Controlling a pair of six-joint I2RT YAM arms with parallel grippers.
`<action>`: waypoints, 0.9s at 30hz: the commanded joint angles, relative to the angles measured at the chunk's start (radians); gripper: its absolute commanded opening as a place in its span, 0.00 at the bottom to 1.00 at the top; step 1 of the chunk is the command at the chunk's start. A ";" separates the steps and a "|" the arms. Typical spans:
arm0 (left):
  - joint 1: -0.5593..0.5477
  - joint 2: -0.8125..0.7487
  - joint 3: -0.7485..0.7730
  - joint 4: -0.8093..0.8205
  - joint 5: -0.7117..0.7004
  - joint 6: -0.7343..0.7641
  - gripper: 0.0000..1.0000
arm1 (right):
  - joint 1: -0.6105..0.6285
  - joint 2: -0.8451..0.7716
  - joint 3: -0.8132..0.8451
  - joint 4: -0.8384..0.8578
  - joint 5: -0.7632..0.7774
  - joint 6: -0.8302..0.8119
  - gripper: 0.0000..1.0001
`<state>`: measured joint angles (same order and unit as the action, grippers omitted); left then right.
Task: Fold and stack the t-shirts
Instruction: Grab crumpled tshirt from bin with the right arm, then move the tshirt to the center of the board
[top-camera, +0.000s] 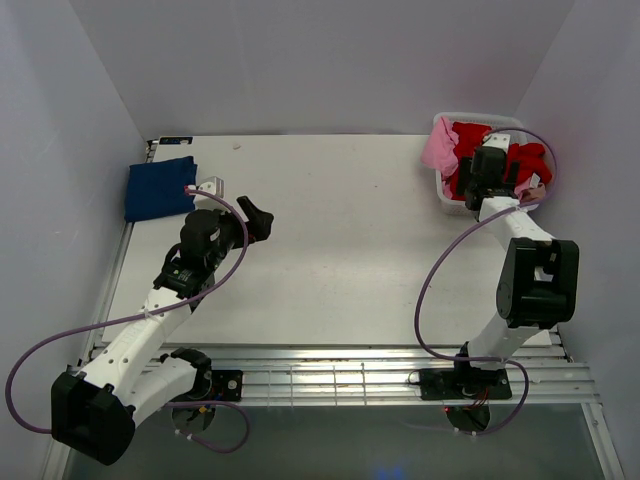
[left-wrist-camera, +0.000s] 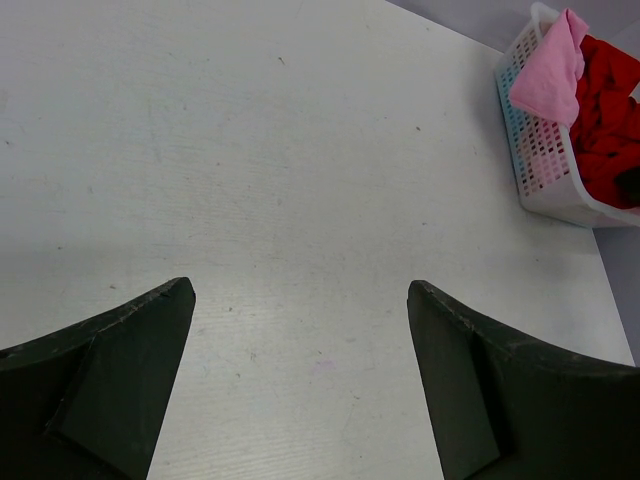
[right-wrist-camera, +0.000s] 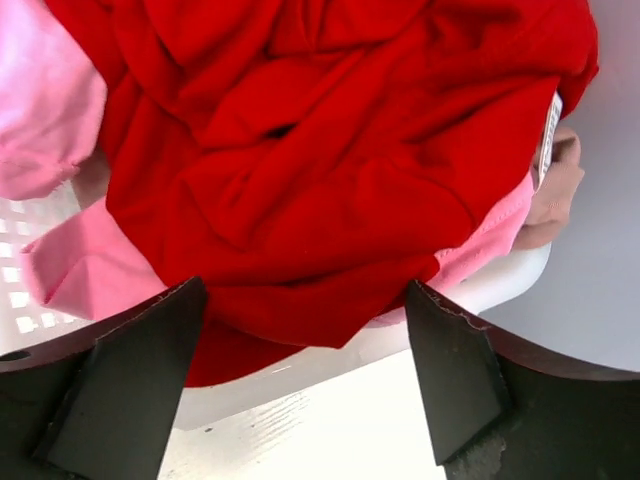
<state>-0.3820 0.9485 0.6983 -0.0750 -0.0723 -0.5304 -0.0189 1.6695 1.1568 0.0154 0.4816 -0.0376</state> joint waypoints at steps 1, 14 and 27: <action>-0.001 -0.017 -0.003 0.017 -0.018 0.013 0.98 | 0.000 0.009 0.029 -0.008 0.061 -0.002 0.85; -0.001 0.007 0.009 0.015 -0.034 0.010 0.98 | 0.017 -0.216 0.141 -0.113 -0.285 0.021 0.08; -0.001 -0.022 0.007 0.000 -0.046 -0.014 0.98 | 0.129 -0.258 0.589 -0.255 -1.167 0.333 0.08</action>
<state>-0.3820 0.9627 0.6983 -0.0753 -0.0978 -0.5385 0.0841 1.3876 1.7023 -0.2554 -0.3843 0.1524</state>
